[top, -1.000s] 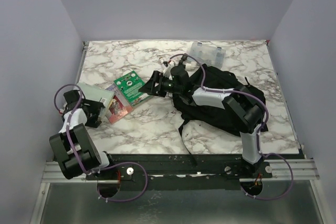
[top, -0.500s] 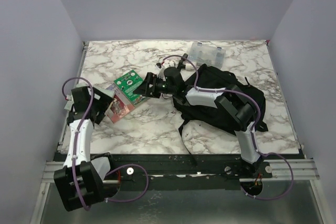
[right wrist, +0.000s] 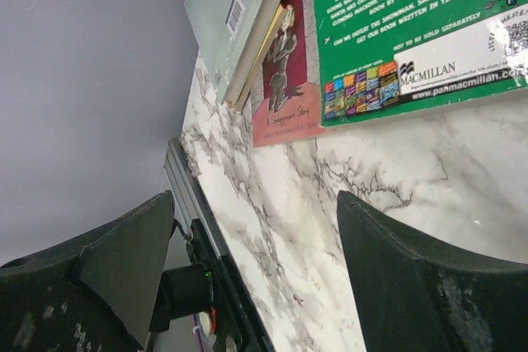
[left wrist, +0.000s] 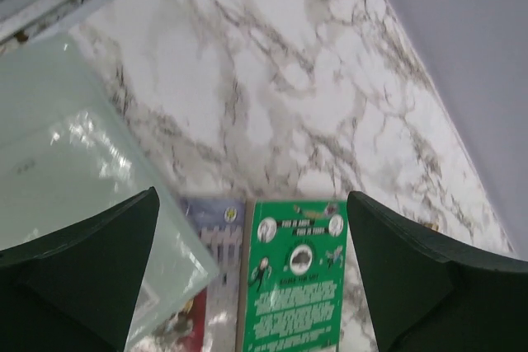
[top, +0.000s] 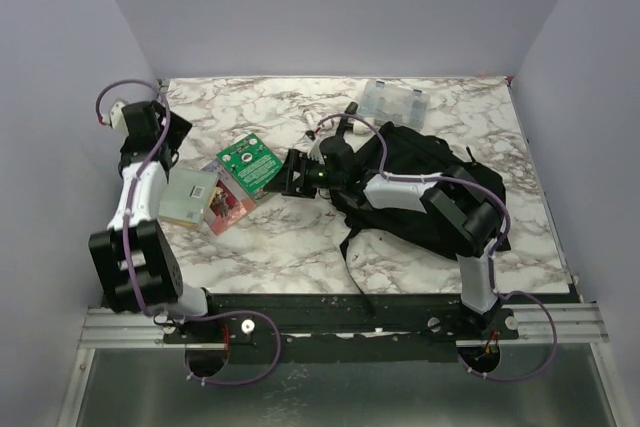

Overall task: Pack the student bag
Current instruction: Adjust the book at the center of the board, then pick up the book from the center of the board.

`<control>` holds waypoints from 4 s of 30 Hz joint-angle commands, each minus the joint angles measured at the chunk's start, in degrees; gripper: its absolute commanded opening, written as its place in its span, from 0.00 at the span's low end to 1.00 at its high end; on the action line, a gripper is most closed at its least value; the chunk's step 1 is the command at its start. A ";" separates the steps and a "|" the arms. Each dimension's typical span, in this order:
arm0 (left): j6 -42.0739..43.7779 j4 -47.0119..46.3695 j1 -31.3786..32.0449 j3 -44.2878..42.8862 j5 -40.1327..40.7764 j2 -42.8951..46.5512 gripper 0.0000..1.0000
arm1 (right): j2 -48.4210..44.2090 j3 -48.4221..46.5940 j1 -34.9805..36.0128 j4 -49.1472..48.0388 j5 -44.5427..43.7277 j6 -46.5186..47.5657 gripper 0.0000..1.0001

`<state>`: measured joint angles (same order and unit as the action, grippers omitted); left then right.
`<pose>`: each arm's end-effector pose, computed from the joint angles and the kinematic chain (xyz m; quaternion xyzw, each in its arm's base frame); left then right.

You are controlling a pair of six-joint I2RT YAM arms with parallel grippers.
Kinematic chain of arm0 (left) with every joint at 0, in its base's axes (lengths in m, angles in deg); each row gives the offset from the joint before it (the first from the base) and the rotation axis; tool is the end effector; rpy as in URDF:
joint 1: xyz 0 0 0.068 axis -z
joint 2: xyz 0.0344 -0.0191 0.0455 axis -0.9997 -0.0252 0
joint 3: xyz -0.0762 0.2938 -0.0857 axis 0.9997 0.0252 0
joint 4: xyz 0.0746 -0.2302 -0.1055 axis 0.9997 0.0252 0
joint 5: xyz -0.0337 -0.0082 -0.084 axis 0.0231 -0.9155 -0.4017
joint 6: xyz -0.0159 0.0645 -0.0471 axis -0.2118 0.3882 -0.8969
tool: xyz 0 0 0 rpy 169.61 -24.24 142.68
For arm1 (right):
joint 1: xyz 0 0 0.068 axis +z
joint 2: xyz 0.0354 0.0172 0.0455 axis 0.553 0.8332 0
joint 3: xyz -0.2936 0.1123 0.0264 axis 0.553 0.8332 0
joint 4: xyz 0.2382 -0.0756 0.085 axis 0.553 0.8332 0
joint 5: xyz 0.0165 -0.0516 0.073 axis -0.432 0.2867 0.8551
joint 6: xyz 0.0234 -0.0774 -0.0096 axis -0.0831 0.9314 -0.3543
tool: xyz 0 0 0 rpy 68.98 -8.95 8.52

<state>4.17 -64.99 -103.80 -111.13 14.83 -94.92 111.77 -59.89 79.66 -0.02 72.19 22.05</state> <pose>0.3213 0.0916 0.3012 -0.4340 0.7614 -0.0892 0.4732 0.3267 0.3829 0.2034 -0.0714 0.8088 0.5406 0.2202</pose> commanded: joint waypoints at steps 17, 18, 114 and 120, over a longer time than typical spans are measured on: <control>-22.56 14.10 -0.84 -9.49 -5.73 -19.76 0.97 | -3.46 0.01 0.41 3.25 -1.62 2.84 0.83; -22.87 14.11 -0.86 -7.48 -6.04 -18.68 0.98 | -3.23 0.01 0.41 2.71 -1.23 2.45 0.83; -13.03 18.36 -7.26 38.88 -21.95 33.85 0.84 | 7.02 0.86 12.74 -0.83 -4.53 -7.20 0.68; -14.13 18.46 -6.86 39.49 -22.63 34.51 0.85 | 8.14 3.10 12.69 -4.09 -3.29 -8.88 0.72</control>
<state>-7.45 -49.01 -111.52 -72.83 -1.56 -60.87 119.07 -58.49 90.83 -3.37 66.49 15.82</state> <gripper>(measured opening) 0.852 0.716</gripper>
